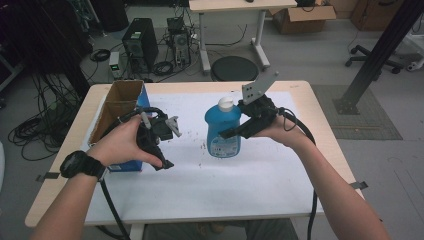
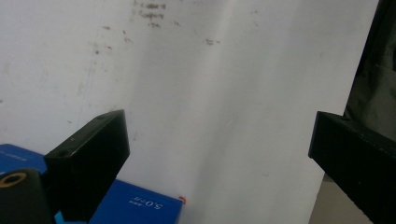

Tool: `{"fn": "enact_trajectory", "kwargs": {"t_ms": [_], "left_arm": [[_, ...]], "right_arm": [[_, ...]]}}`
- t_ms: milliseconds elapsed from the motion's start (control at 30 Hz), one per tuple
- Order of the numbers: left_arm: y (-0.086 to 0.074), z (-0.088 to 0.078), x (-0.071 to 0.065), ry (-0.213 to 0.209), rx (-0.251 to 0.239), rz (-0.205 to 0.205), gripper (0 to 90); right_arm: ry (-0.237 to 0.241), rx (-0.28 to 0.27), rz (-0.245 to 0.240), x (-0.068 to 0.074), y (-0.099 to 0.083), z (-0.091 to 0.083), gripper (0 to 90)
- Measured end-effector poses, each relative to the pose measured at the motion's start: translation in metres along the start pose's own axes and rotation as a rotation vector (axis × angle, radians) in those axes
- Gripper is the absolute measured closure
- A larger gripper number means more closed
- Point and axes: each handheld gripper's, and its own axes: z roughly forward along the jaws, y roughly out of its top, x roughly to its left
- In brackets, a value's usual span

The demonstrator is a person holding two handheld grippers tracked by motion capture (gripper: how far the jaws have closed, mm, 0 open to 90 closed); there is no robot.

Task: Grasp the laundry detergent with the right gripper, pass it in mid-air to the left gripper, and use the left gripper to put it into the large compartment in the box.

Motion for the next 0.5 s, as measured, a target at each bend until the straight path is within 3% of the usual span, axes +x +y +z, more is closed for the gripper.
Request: {"fn": "enact_trajectory", "kwargs": {"t_ms": [233,367,500], "left_arm": [[0.004,-0.026,0.003,0.014,-0.056,-0.005,5.6],[0.007,-0.043,0.003,0.020,-0.114,-0.018,5.3],[0.015,-0.062,0.003,0.045,-0.149,-0.020,4.9]], "right_arm": [[0.018,0.012,-0.016,0.000,0.012,0.004,42.7],[0.025,0.027,-0.029,0.000,0.018,0.009,42.7],[0.037,0.040,-0.041,0.001,0.025,0.017,42.7]]}}
